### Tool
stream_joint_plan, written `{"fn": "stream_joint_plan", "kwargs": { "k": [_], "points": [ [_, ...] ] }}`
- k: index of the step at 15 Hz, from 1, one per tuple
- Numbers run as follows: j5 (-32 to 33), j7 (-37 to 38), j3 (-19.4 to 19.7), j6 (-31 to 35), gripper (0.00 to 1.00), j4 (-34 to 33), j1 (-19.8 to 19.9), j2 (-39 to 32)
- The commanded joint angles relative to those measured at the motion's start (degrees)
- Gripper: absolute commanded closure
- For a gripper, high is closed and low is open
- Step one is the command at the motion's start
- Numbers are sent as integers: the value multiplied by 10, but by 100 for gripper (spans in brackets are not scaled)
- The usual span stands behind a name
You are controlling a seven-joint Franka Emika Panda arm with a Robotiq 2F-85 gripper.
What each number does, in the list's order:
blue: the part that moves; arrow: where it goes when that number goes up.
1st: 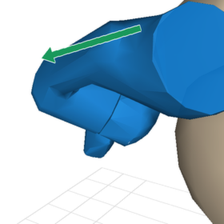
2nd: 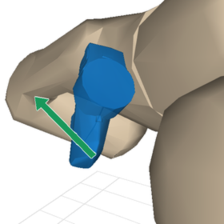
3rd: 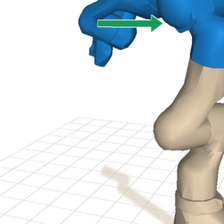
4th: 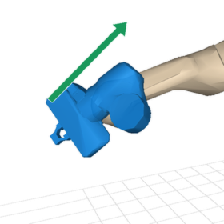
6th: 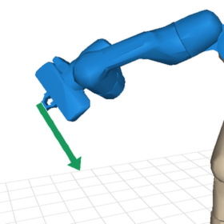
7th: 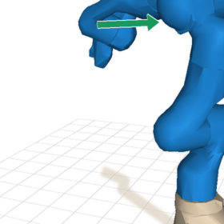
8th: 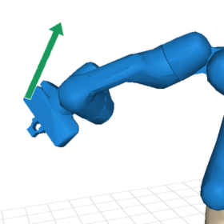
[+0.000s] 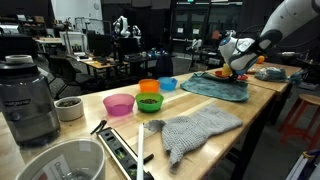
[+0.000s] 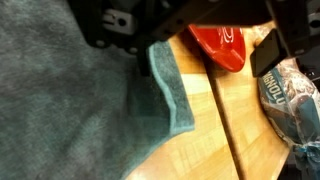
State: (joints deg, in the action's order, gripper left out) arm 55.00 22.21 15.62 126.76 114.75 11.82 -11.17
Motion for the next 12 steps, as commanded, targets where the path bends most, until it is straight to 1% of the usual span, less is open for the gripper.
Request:
{"fn": "stream_joint_plan", "kwargs": {
  "k": [1, 12],
  "points": [
    [15, 22, 3, -5, 0, -15, 5, -10],
    [9, 104, 17, -12, 0, -69, 5, -51]
  ]
}}
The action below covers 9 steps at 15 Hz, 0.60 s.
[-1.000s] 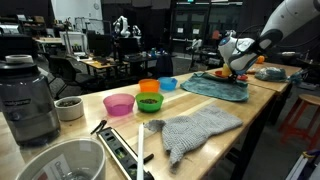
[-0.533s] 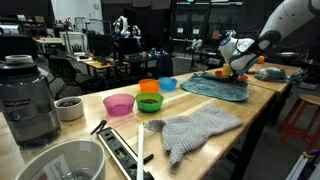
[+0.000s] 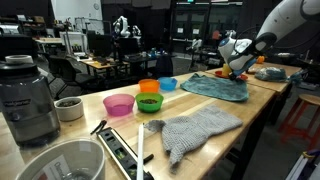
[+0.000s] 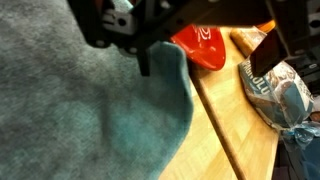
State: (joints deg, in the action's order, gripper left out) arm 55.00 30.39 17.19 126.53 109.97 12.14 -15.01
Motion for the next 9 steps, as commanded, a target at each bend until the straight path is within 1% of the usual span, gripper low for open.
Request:
{"fn": "stream_joint_plan", "kwargs": {
  "k": [1, 5, 9],
  "points": [
    [11, 29, 2, -11, 0, -26, 1, -16],
    [19, 52, 9, -20, 0, -41, 1, -26],
    [11, 58, 14, -26, 0, -45, 8, -27]
  ]
}}
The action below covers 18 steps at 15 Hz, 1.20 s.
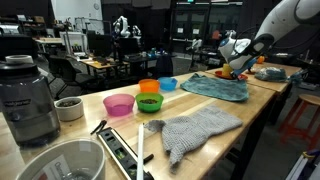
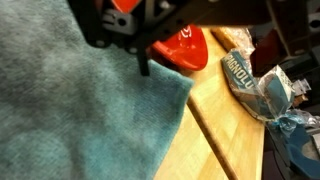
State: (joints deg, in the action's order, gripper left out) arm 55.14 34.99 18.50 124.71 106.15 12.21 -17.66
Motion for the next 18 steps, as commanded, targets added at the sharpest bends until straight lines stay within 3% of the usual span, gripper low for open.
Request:
{"fn": "stream_joint_plan", "kwargs": {
  "k": [1, 8, 18],
  "points": [
    [0, 10, -1, -3, 0, -3, 9, 4],
    [-82, -30, -28, 25, 0, 16, 4, 46],
    [-277, -186, -76, 24, 0, 16, -26, 79]
  ]
}}
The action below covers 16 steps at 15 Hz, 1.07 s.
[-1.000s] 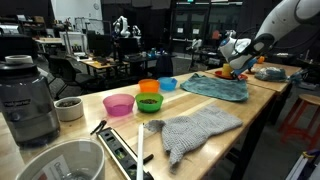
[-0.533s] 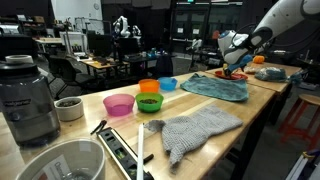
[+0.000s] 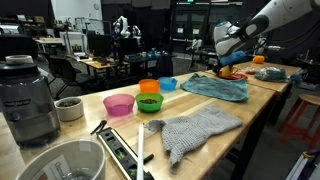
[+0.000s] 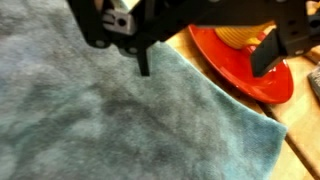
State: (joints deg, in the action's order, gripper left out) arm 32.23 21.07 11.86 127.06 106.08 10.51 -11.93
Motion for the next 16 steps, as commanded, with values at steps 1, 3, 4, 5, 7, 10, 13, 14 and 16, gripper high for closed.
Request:
{"fn": "stream_joint_plan", "kwargs": {
  "k": [1, 3, 4, 5, 7, 10, 13, 14, 16],
  "points": [
    [-67, -64, -14, -1, 0, 14, -13, 20],
    [-119, -106, -25, -4, 0, 7, -16, 16],
    [-144, -125, -30, -5, 0, 4, -17, 14],
    [-161, -139, -35, -8, 0, -1, -20, 12],
    [-194, -168, -42, -10, 0, -14, -22, 5],
    [-223, -195, -48, -15, 0, -39, -25, -7],
    [-246, -217, -51, -22, 0, -68, -23, -21],
    [-254, -225, -52, -24, 0, -77, -22, -26],
    [-267, -242, -52, -30, 0, -94, -19, -35]
  ]
}}
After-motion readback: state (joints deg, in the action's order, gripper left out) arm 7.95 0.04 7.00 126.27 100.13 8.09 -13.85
